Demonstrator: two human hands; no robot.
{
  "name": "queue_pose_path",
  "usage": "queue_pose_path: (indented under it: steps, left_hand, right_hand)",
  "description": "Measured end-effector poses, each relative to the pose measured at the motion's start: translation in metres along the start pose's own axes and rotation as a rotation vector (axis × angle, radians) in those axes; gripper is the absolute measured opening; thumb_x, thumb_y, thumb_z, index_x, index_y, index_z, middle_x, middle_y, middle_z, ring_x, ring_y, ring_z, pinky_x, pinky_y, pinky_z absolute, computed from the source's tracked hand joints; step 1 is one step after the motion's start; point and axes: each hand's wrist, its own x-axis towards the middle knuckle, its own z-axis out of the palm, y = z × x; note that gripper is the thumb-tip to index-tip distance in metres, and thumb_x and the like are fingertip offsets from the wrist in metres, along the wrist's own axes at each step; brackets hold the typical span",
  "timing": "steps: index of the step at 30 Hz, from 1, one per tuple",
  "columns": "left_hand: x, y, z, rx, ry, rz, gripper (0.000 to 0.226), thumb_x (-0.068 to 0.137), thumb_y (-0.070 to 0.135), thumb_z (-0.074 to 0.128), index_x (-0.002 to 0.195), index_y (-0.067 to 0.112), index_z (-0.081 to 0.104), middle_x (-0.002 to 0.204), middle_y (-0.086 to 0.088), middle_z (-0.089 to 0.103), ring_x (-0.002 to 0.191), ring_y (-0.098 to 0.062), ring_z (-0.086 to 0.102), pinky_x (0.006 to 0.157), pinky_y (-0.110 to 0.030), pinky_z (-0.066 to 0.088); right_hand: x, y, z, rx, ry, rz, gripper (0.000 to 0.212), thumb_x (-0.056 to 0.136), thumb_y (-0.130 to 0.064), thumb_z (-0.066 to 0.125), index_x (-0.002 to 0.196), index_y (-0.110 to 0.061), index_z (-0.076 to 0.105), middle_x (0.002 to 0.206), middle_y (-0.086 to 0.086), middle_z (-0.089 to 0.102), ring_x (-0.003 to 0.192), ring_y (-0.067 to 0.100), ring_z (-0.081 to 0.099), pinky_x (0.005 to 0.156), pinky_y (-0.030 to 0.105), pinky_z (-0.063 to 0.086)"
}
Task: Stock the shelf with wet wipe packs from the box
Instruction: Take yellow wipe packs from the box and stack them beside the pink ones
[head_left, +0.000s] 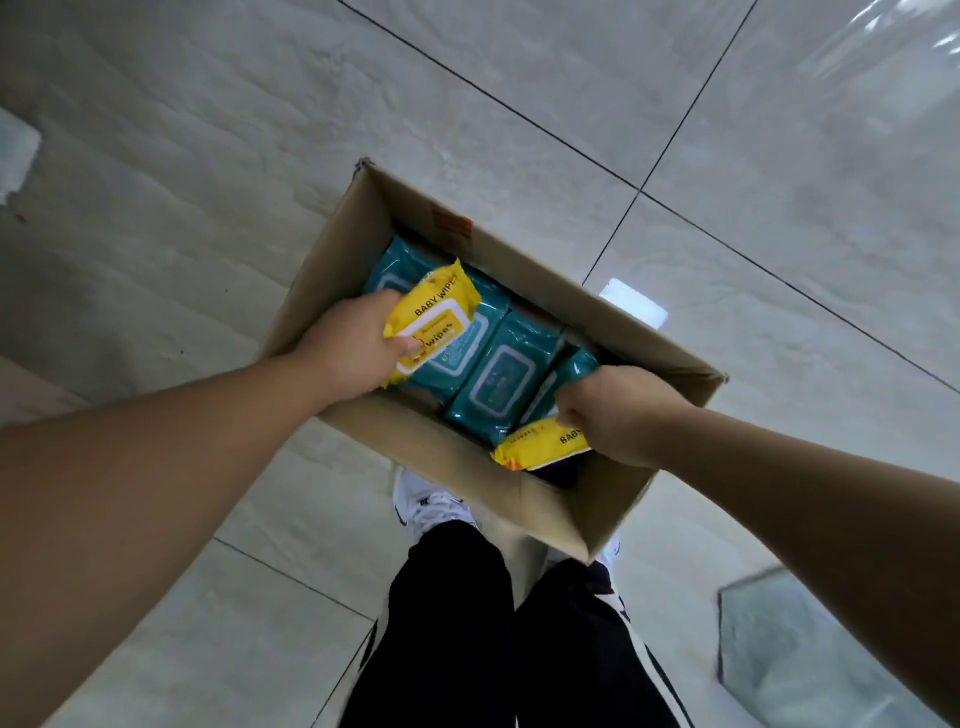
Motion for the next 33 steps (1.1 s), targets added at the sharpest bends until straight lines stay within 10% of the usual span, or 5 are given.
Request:
queue_pose_path:
  steps: [8,18,33]
  left_hand:
    - [-0.095,0.1,-0.102,-0.004,-0.132,0.187,0.02,0.091,0.029,0.068,0.109,0.022,0.064,0.101,0.003,0.07,0.095,-0.02,0.066,0.074,-0.028,0.05]
    - [-0.275,0.271,-0.342,0.131,-0.052,0.392,0.035,0.092,0.036,0.067,0.126,0.027,0.065,0.111,0.006,0.071,0.101,-0.012,0.065,0.086,-0.028,0.049]
    - [-0.63,0.397,-0.65,0.436,0.521,0.364,0.026,0.097,0.039,0.06,0.121,0.03,0.062,0.101,0.015,0.057,0.094,-0.009,0.057,0.066,-0.014,0.039]
  right_hand:
    - [-0.131,-0.035,-0.088,0.553,0.087,0.086,0.028,0.096,-0.027,0.057,0.071,-0.015,0.058,0.07,-0.003,0.054,0.075,0.019,0.052,0.062,0.031,0.04]
    - [-0.338,-0.101,-0.314,0.638,0.346,-0.144,0.028,0.097,-0.026,0.062,0.073,-0.011,0.063,0.068,-0.004,0.053,0.062,0.01,0.047,0.063,0.03,0.041]
    - [-0.631,-0.262,-0.618,0.408,0.74,-0.582,0.03,0.092,-0.037,0.068,0.084,-0.008,0.069,0.073,0.005,0.06,0.066,0.017,0.052,0.066,0.037,0.046]
